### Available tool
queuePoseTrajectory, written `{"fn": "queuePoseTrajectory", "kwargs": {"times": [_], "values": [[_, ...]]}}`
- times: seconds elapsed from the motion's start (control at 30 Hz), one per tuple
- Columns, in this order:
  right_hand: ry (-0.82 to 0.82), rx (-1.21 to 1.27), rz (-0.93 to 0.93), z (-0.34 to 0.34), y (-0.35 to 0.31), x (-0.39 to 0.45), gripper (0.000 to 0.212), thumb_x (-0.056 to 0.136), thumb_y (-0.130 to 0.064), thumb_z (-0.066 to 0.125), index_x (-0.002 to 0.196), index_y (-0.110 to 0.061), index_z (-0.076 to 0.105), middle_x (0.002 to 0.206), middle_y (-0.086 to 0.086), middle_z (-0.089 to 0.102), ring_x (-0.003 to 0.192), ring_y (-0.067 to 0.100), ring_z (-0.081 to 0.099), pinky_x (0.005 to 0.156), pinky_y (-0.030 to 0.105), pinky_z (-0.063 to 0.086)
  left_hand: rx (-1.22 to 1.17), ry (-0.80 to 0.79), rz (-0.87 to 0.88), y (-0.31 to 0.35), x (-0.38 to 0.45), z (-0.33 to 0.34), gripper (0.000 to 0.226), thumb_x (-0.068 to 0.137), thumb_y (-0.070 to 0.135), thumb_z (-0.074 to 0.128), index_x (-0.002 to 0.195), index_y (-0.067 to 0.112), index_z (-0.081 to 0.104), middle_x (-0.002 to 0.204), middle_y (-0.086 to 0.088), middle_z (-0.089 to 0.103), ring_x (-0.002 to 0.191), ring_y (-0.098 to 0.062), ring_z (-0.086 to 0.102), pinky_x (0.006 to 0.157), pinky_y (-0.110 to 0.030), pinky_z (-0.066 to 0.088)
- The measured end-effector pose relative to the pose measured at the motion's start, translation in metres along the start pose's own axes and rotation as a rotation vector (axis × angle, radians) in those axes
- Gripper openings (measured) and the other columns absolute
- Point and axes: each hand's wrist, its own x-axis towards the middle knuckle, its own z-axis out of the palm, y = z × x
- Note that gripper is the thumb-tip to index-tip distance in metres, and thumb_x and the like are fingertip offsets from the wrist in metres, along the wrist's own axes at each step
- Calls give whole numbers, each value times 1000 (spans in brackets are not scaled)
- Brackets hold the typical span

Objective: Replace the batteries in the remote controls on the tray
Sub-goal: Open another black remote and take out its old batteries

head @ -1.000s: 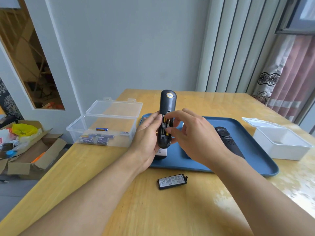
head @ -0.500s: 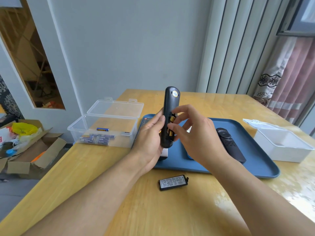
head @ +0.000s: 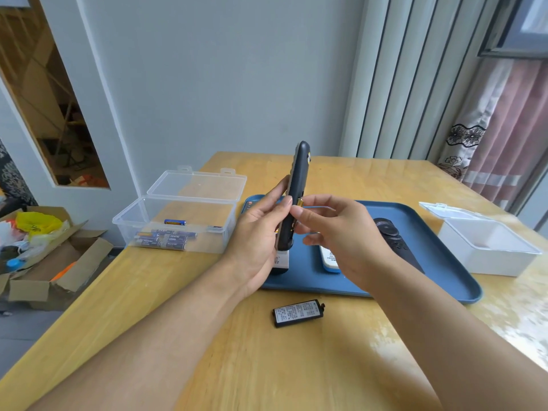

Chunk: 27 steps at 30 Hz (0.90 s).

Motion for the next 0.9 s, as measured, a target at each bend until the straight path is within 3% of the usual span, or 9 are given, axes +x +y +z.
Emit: {"fn": "queuePoseTrajectory", "kwargs": {"times": [0.13,0.2,0.33,0.37,0.43,0.5,0.57,0.7,0.9], "values": [[-52,69,57,-3,-5,2,10,93,-16,69,101,-10,67,84,3,70,77,18,65,58,23,47,-31,57,-24,0,0,-1,35,106,18,46,137,25,61,116,-1,74,93,-16,67,91,-31,54],[-55,220,105,-3,-11,0,6,98,-14,59,93,-13,61,82,4,70,79,22,65,58,26,45,-30,132,-53,2,1,-4,33,106,23,47,134,18,63,119,-8,73,88,-16,68,80,-28,56],[-73,417,246,0,-17,-5,9,97,-6,48,99,-9,56,73,8,61,59,19,54,45,24,42,-75,211,-147,5,2,-7,42,103,35,54,123,1,66,109,-21,72,87,-20,70,79,-30,58],[-87,339,224,0,-16,-5,10,96,-6,50,100,-10,58,69,5,56,53,15,46,42,22,36,-92,214,-158,6,1,-6,41,102,35,56,122,0,67,104,-19,72,90,-22,69,80,-30,58],[-82,-88,23,-1,-10,-4,9,96,-12,58,95,-15,66,62,-3,47,46,9,35,41,21,27,-126,191,-172,8,1,-6,38,100,33,58,120,3,69,98,-11,71,87,-19,69,81,-30,59],[-59,-623,-272,-1,-4,-6,10,93,-21,65,91,-28,73,52,-11,46,45,8,38,44,23,33,-147,160,-195,10,-1,-4,32,99,31,60,118,8,71,96,-6,72,80,-14,70,80,-28,58],[-30,-890,-399,2,2,-6,16,91,-28,66,90,-41,74,55,-13,51,55,8,48,52,28,41,-148,146,-215,11,-2,-5,27,98,31,61,111,11,74,95,-4,73,81,-14,71,82,-28,58],[17,-1035,-433,1,0,-7,15,93,-42,64,100,-52,73,73,-11,55,68,8,49,59,30,39,-147,152,-228,11,-3,-4,30,100,30,58,114,9,74,99,-7,73,81,-15,71,76,-25,60],[-13,-987,-480,-4,2,-4,15,91,-42,68,101,-52,74,69,-23,52,67,-4,49,56,26,31,-173,137,-251,15,-6,-1,34,103,29,52,123,6,68,94,-7,75,91,-15,70,84,-31,61]]}}
